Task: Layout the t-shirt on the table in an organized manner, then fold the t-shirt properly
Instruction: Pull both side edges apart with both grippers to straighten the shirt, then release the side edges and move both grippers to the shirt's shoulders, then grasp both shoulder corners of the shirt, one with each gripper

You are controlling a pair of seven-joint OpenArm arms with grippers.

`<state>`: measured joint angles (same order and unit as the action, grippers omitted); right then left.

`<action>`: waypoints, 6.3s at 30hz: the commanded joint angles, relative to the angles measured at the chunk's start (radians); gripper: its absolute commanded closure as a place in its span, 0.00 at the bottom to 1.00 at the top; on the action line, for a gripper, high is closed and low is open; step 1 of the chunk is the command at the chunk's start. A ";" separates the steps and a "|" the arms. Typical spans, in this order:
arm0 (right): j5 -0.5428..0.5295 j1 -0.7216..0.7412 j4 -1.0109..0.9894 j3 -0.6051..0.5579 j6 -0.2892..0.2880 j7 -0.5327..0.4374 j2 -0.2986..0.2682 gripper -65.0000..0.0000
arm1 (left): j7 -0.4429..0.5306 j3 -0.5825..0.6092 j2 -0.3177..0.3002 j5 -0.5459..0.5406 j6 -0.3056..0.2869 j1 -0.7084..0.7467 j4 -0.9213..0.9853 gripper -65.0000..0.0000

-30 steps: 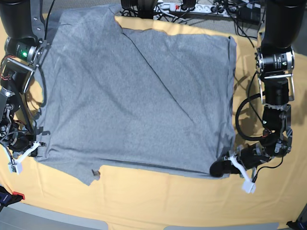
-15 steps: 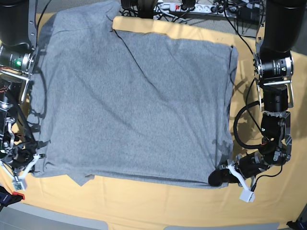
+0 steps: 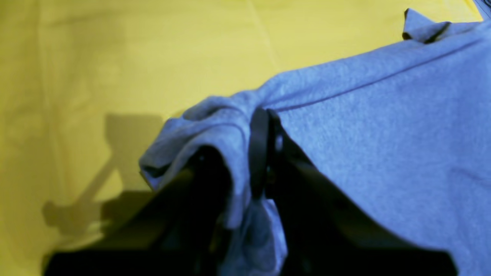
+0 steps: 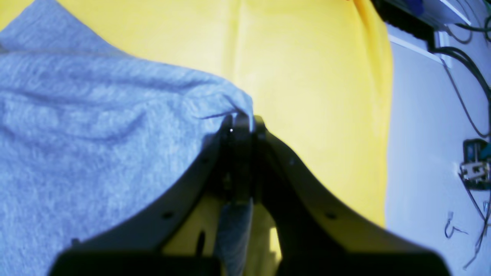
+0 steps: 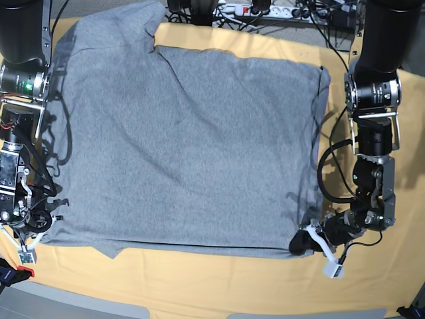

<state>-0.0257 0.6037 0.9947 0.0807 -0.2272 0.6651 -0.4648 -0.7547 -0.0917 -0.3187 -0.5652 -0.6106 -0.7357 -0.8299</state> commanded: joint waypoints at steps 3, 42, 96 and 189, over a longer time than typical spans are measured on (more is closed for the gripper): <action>0.031 0.019 0.018 0.007 0.045 -0.015 -0.029 1.00 | 0.051 -0.006 -0.011 -0.007 0.020 -0.017 -0.014 1.00; -0.834 -0.444 0.689 0.446 -0.364 0.482 -0.111 0.38 | -0.642 -0.008 -0.185 -0.699 -0.088 0.072 -0.127 0.24; -1.458 -1.170 0.618 0.958 -0.471 0.731 0.331 0.38 | -0.642 -0.420 -0.318 -0.849 -0.088 0.613 -0.348 0.24; -1.458 -1.169 0.629 0.830 -0.471 0.731 0.226 1.00 | -0.637 -0.386 -0.097 -0.792 -0.088 1.151 -0.760 0.89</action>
<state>-1.4628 -0.5594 1.6051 0.9028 -0.6960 1.4044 -0.2192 -1.3701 -0.4706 -0.4042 -1.3808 -0.7166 0.4049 -1.5898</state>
